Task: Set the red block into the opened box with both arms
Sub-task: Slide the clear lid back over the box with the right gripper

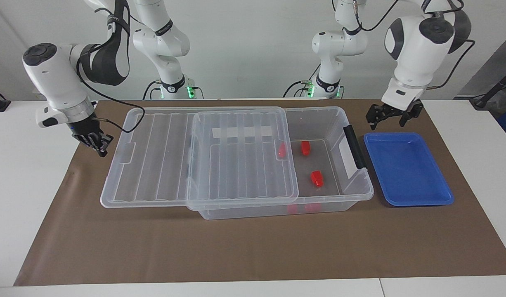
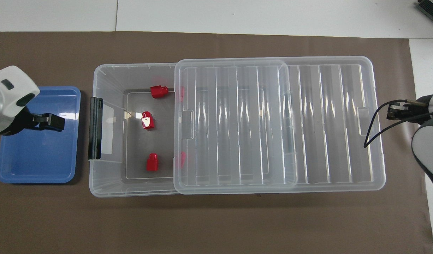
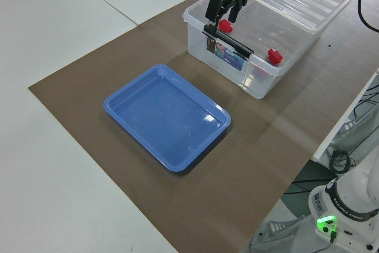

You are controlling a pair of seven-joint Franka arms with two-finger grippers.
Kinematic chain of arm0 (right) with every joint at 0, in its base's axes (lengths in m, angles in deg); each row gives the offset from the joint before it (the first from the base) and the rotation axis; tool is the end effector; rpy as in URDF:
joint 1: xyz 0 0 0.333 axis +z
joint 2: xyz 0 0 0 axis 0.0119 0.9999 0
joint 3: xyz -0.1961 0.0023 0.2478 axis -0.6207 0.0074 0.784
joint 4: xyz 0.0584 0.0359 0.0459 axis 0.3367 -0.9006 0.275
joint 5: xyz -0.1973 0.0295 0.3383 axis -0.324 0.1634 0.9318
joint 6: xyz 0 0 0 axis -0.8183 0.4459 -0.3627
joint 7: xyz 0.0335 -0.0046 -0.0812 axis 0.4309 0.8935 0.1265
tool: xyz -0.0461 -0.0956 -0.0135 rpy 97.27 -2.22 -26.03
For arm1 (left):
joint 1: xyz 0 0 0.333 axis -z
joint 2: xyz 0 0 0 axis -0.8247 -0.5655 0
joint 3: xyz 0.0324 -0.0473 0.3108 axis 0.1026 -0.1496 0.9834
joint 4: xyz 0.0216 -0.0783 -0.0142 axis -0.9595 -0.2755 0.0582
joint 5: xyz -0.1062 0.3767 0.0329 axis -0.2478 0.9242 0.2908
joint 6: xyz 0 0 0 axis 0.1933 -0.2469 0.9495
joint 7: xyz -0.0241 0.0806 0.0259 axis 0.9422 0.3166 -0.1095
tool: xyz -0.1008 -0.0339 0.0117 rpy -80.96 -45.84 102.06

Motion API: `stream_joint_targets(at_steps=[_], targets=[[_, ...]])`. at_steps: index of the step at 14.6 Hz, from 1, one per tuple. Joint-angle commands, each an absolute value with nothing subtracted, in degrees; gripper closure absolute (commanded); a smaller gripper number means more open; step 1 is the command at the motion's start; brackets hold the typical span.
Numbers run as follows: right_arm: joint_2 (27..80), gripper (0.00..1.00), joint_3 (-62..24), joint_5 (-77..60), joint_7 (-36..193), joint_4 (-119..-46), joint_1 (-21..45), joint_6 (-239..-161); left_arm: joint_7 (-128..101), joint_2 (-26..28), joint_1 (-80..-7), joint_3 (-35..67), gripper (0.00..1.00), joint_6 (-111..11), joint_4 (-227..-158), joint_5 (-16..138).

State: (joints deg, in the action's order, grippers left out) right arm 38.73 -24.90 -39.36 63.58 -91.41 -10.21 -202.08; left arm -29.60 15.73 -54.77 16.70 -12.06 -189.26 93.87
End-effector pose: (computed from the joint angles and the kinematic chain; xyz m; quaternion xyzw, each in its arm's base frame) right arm 0.5617 -0.0943 0.4786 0.9881 -0.1438 0.0552 0.0036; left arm 0.5328 -0.0152 0.5559 -0.9970 0.0416 0.0032 0.0653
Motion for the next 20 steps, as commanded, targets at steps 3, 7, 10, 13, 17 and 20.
stream_joint_targets(at_steps=[3,7,10,13,17,20], targets=[[37.1,1.0,-24.4,-39.1,66.0,-92.7,-9.2,-199.8,-32.8,16.3,-57.0,16.2,0.0,-14.0,-190.0,93.4],[37.1,1.0,-24.1,-39.1,66.8,-92.8,-6.6,-198.6,-33.0,16.4,-56.4,16.2,0.0,-15.3,-190.4,93.4],[37.0,1.0,-24.1,-39.1,66.8,-92.8,-4.8,-197.8,-33.1,16.5,-56.9,16.2,0.0,-17.6,-191.1,93.3],[36.6,1.0,-24.1,-39.0,66.3,-93.2,-2.1,-197.0,-33.0,17.1,-56.0,16.2,0.0,-15.1,-190.9,93.2],[36.4,1.0,-24.0,-39.0,66.0,-93.3,0.8,-196.9,-32.9,15.9,-52.6,18.6,0.0,-8.9,-187.3,90.6],[35.8,1.0,-23.9,-38.9,64.5,-94.1,3.4,-196.8,-32.7,15.6,-52.9,18.6,0.0,-8.4,-183.4,87.9]])
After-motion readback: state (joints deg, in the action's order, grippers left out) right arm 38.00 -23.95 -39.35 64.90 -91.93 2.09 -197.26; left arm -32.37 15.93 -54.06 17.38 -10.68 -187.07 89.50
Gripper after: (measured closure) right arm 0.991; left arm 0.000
